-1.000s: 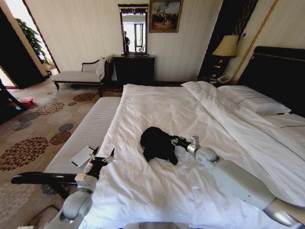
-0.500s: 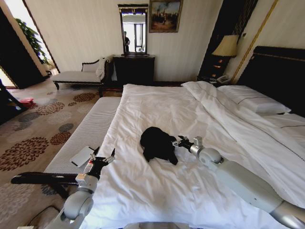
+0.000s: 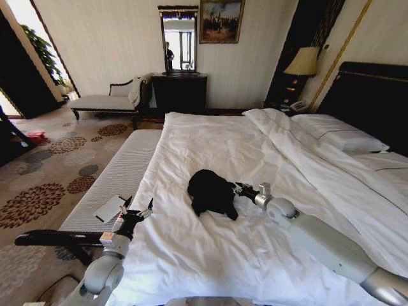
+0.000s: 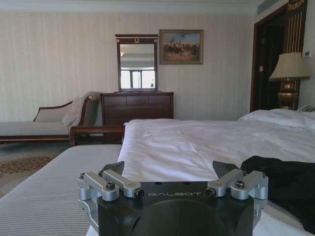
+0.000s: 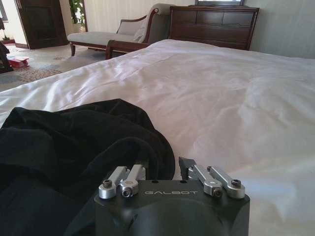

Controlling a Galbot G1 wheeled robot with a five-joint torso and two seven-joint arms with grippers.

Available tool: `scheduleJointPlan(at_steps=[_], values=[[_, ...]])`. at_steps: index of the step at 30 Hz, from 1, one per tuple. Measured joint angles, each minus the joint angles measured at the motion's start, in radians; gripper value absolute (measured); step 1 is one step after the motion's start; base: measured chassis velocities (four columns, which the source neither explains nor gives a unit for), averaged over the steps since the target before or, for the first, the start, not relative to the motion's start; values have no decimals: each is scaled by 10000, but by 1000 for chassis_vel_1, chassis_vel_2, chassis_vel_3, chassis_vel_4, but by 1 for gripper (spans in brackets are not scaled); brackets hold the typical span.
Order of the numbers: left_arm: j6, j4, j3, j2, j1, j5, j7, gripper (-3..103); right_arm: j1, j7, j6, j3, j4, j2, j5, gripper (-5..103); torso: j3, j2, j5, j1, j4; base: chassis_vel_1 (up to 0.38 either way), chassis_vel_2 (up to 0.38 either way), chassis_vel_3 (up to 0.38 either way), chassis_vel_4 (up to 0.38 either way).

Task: Fold the clothes on the bed.

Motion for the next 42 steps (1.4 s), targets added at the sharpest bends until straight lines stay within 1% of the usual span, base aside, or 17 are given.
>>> scheduleJointPlan(at_steps=[2,4,6,7,8,10,11,13,15,17,18,23,28,31,33,36,42], values=[[102,126,206,172,-210,2,-17,100,-92,-11,17,69,33,-42,-9,22,0,0,-1,0,0,0,0,0,0],[149,176,266,272,-342,17,-18,100,-116,-11,18,84,65,-56,-3,22,0,0,-1,0,1,0,0,0,0],[315,353,477,918,-914,-41,-11,100,-160,12,19,117,144,-97,58,12,0,0,-4,0,1,0,0,0,0],[315,353,477,918,-914,-41,-11,100,-160,12,19,117,144,-97,58,12,0,0,-4,0,1,0,0,0,0],[360,405,568,1212,-1134,-128,8,100,-165,23,19,122,151,-104,70,6,0,0,-4,-1,1,0,0,0,0],[470,659,1003,2405,-2085,-486,185,100,-166,45,20,145,156,-108,97,1,1,0,0,0,-3,0,0,0,0],[522,815,1278,2896,-2649,-694,262,100,-165,53,21,151,157,-96,106,1,1,0,-1,0,-3,0,0,0,0],[546,908,1473,3128,-2991,-816,310,100,-164,62,20,155,155,-86,108,1,1,0,0,0,-1,0,0,0,0],[605,1312,2471,3778,-4369,-1356,532,100,-171,86,20,171,156,-29,110,0,1,0,0,1,-3,0,0,0,0],[593,1604,3311,4039,-5272,-1783,687,100,-203,111,20,210,153,14,110,0,2,0,-1,1,-3,0,0,0,0],[593,1604,3311,4039,-5272,-1783,687,100,-203,111,20,210,153,14,110,0,2,0,-1,1,-3,0,0,0,0],[697,1846,5209,4701,-6712,-2639,1254,100,-232,195,7,254,171,68,117,0,1,0,0,1,0,0,0,0,0],[811,2057,5909,4933,-7187,-2275,1545,100,-18,198,2,113,76,155,132,0,1,0,-2,-1,-2,0,0,0,0],[764,2556,6744,4990,-7905,-1312,1687,100,388,198,-3,-270,-71,371,186,0,1,-1,0,0,6,0,0,0,0],[721,2737,7085,4962,-8212,-1144,1695,100,419,198,-4,-308,-88,405,188,0,1,-1,1,-1,7,0,0,0,0],[647,3443,8410,4637,-9525,-881,1733,101,424,203,-6,-341,-101,501,190,0,1,0,-3,1,-4,0,0,0,0],[556,4085,9487,4138,-10568,-811,1737,99,438,206,-7,-365,-132,550,128,0,1,-1,2,0,-3,0,0,0,0]])
